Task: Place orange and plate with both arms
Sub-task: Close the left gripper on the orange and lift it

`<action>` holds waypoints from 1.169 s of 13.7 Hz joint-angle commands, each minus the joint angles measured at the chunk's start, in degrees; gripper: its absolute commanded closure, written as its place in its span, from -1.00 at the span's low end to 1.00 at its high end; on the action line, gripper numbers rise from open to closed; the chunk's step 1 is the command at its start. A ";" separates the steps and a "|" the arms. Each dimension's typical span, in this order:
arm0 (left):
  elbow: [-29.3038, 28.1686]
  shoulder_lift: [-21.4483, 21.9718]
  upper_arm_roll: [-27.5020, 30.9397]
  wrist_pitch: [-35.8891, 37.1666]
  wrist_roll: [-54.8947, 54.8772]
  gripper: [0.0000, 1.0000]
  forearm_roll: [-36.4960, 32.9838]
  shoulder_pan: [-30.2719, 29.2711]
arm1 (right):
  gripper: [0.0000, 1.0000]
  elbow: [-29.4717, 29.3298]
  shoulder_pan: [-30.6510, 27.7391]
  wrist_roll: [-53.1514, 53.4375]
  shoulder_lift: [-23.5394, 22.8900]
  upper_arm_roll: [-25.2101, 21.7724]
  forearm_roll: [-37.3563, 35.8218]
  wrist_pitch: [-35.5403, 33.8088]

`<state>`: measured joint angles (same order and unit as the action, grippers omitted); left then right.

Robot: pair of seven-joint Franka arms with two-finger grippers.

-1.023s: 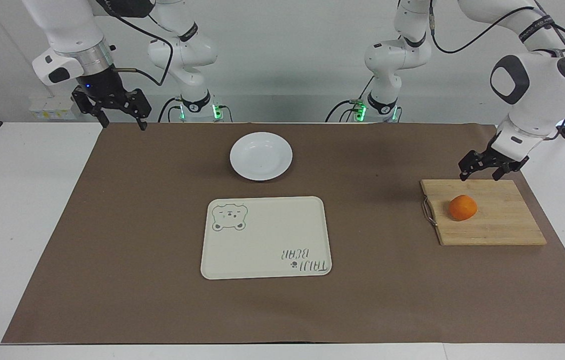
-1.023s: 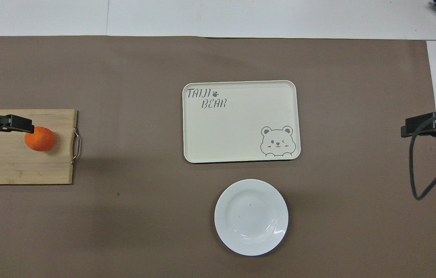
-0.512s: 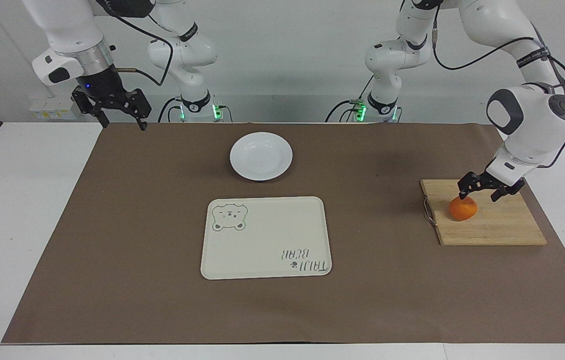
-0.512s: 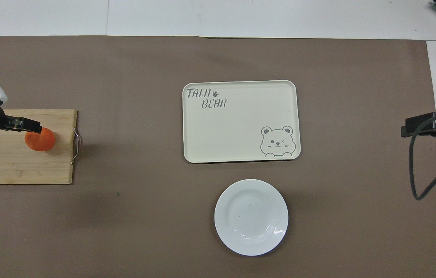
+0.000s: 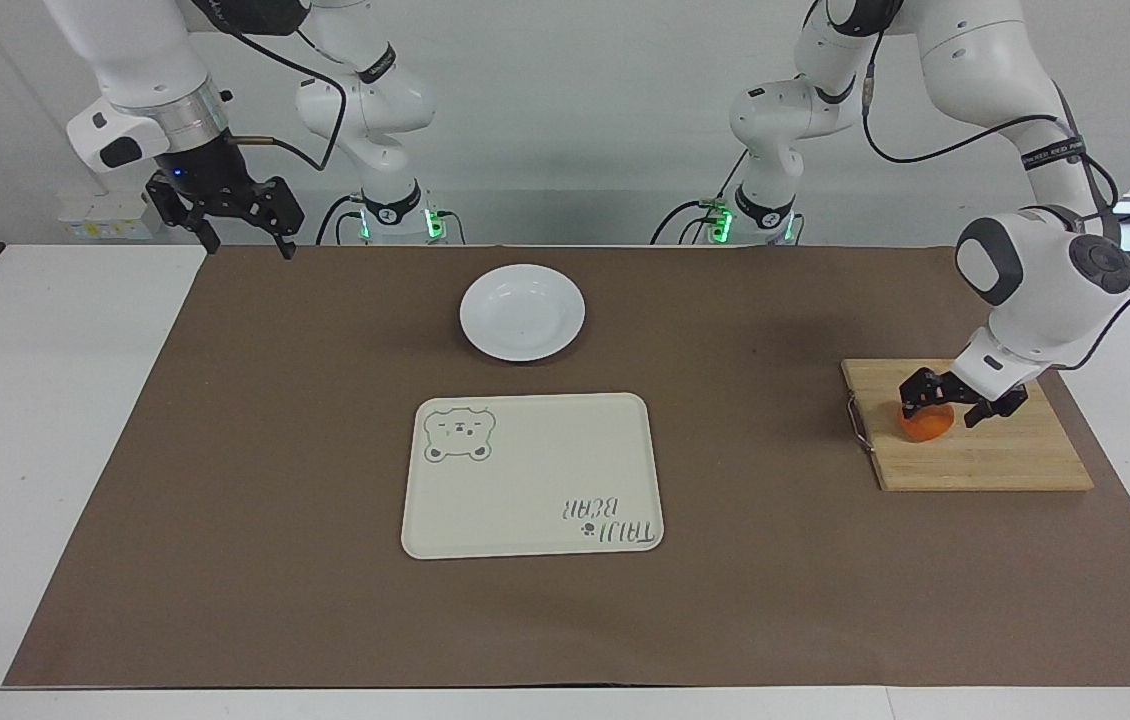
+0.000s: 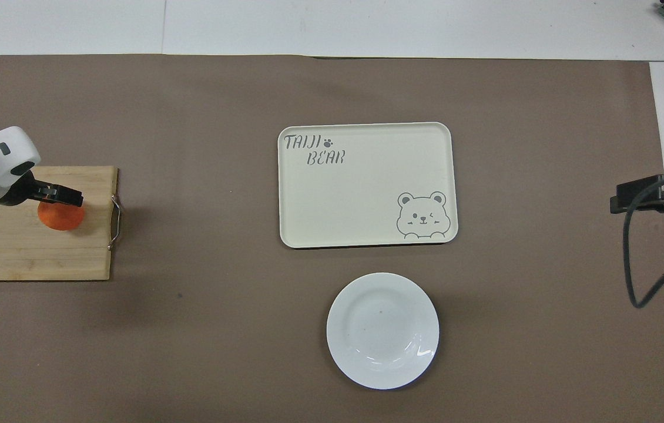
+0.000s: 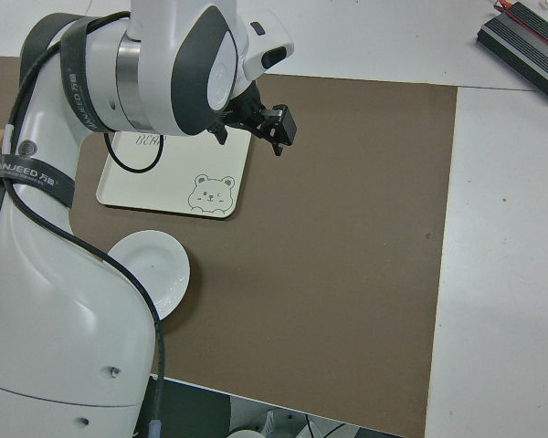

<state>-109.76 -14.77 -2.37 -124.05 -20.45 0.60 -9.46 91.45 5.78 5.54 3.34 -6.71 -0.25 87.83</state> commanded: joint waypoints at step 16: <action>-0.55 1.06 0.00 -0.16 -1.38 1.00 3.08 -0.91 | -1.00 -0.48 0.37 -0.36 0.08 0.47 -0.45 -0.11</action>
<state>-112.92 -14.63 -2.14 -127.94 -24.71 1.93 -10.15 91.42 6.25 5.54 3.34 -6.36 -0.25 87.85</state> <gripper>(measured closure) 0.242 0.000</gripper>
